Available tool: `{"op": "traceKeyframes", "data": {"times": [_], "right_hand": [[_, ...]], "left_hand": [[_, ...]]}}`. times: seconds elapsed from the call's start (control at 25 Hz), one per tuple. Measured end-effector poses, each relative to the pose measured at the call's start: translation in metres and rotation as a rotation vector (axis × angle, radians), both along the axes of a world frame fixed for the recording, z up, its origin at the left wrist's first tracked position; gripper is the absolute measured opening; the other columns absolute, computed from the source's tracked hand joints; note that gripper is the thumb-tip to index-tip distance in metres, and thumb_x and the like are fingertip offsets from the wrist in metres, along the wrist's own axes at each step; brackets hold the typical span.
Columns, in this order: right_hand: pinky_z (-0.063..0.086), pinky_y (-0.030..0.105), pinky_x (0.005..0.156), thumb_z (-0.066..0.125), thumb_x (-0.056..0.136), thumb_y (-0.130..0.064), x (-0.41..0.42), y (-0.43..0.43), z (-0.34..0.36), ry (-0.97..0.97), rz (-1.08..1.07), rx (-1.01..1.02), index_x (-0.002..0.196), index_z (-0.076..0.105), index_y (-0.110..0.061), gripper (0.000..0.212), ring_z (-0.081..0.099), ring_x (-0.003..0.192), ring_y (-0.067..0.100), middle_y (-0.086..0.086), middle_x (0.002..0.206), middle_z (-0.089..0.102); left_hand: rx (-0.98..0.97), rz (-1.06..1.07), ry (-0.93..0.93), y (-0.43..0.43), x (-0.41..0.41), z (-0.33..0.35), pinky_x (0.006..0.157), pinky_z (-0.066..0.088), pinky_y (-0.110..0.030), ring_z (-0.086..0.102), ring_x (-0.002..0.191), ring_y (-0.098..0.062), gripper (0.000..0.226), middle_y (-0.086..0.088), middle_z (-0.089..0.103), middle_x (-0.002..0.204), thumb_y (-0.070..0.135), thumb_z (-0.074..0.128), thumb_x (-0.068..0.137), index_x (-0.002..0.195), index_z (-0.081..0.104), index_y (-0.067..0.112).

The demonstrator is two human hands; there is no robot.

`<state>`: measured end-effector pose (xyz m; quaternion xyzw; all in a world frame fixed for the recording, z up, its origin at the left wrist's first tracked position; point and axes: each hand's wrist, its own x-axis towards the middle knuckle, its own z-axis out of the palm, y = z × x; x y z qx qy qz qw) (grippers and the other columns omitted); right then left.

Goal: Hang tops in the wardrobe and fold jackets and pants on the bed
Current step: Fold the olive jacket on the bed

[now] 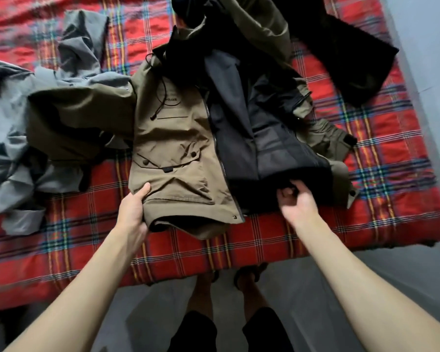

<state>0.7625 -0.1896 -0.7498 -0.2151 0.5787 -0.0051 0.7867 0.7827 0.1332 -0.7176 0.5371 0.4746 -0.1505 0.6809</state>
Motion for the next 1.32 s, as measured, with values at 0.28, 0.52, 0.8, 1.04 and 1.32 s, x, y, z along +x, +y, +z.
{"op": "traceKeyframes", "data": {"times": [0.28,0.52,0.8,1.04,1.32], "right_hand": [[0.033,0.001,0.092,0.064,0.087,-0.005,-0.046,-0.015,0.068,-0.049,0.828,-1.076,0.103,0.070,-0.004,0.018,0.058,0.101,0.006,0.001,0.105,0.069],[0.050,0.037,0.074,0.065,0.089,-0.023,-0.051,-0.029,0.036,0.279,0.991,-0.787,0.091,0.064,0.002,0.025,0.063,0.079,0.026,0.011,0.085,0.068],[0.037,0.018,0.083,0.073,0.086,-0.034,-0.055,-0.079,0.049,0.226,0.714,-1.114,0.117,0.066,0.000,0.047,0.061,0.106,0.021,0.014,0.115,0.068],[0.025,0.023,0.110,0.070,0.086,-0.023,0.017,-0.140,0.026,0.045,0.890,-1.448,0.141,0.045,-0.009,0.062,0.038,0.136,0.027,0.017,0.144,0.039],[0.044,0.042,0.104,0.073,0.085,-0.038,-0.041,-0.052,-0.027,0.135,0.495,-0.117,0.117,0.053,-0.016,0.044,0.057,0.111,0.030,0.015,0.118,0.059]], "left_hand": [[0.569,-0.257,0.085,0.009,-0.050,0.028,0.087,0.045,-0.037,0.060,0.104,-0.028,0.028,-0.014,0.063,0.123,0.016,0.065,0.090,0.117,0.058,0.011],[0.817,-0.972,-0.244,-0.053,-0.047,-0.017,0.101,0.042,-0.035,0.054,0.116,-0.024,0.055,-0.009,0.054,0.126,0.019,0.077,0.081,0.130,0.053,0.012],[1.081,-1.803,-0.371,-0.177,-0.046,-0.055,0.101,0.038,-0.043,0.050,0.122,-0.030,0.102,-0.006,0.044,0.141,0.068,0.070,0.067,0.148,0.029,0.021],[1.172,-1.759,-0.425,-0.180,-0.035,-0.077,0.082,0.046,-0.040,0.065,0.091,-0.033,0.028,-0.008,0.066,0.099,0.031,0.065,0.084,0.109,0.062,0.018],[0.327,-1.129,-0.023,-0.142,0.033,-0.031,0.083,0.038,-0.026,0.061,0.105,-0.018,0.040,-0.003,0.069,0.104,0.046,0.047,0.100,0.098,0.073,0.016]]}}
